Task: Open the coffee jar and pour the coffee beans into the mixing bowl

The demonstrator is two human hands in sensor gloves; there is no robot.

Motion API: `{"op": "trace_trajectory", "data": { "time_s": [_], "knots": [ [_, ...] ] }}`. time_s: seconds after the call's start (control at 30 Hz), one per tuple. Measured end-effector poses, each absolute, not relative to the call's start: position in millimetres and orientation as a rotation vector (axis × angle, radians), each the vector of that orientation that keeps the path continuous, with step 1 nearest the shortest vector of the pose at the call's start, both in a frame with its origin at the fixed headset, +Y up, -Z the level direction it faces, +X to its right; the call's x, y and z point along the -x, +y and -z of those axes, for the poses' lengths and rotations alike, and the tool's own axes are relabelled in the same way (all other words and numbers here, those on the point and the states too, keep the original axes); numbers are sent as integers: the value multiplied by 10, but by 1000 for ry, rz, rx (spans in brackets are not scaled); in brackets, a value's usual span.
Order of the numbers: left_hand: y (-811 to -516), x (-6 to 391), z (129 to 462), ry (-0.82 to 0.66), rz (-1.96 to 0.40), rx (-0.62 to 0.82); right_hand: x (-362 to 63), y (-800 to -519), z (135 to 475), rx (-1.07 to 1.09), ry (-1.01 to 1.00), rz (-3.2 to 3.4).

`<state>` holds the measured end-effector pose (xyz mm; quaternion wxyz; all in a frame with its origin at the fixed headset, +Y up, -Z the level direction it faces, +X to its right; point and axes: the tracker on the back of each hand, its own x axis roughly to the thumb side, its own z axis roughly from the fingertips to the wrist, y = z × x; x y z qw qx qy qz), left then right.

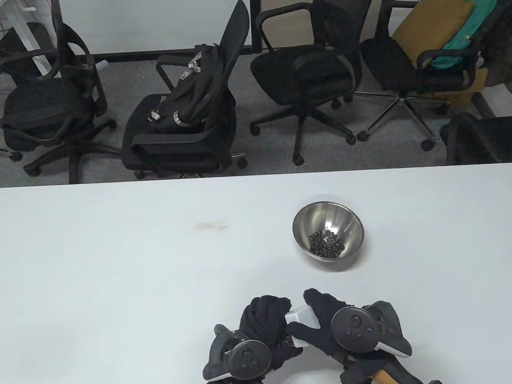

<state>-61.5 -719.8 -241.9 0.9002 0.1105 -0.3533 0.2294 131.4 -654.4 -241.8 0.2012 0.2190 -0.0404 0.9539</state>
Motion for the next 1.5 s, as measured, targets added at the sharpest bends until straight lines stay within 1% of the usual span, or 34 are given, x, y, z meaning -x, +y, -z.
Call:
{"op": "trace_trajectory", "data": {
  "time_s": [0.17, 0.33, 0.43, 0.6, 0.67, 0.73, 0.97, 1.2, 1.37, 1.5],
  "knots": [
    [-7197, 615, 2419, -725, -471, -218, -1316, -6554, 2419, -595, -99, -2666],
    [-7189, 645, 2439, -732, -512, -195, -1384, -6503, 2425, -658, -37, -2679],
    [-7190, 668, 2464, -753, -540, -173, -1437, -6444, 2431, -889, -58, -2594],
    [-7203, 665, 2485, -794, -569, -130, -1379, -6377, 2354, -1173, -33, -2608],
    [-7204, 661, 2483, -800, -575, -123, -1332, -6381, 2323, -1212, -11, -2692],
    [-7200, 655, 2478, -813, -581, -118, -1295, -6399, 2304, -1232, -38, -2734],
    [-7193, 648, 2464, -826, -586, -126, -1256, -6404, 2284, -1260, -79, -2725],
    [-7189, 639, 2454, -821, -571, -144, -1264, -6395, 2281, -1222, -123, -2744],
    [-7187, 629, 2442, -810, -552, -167, -1253, -6386, 2270, -1131, -172, -2806],
    [-7182, 621, 2426, -794, -541, -195, -1252, -6386, 2267, -1009, -234, -2834]
  ]
}}
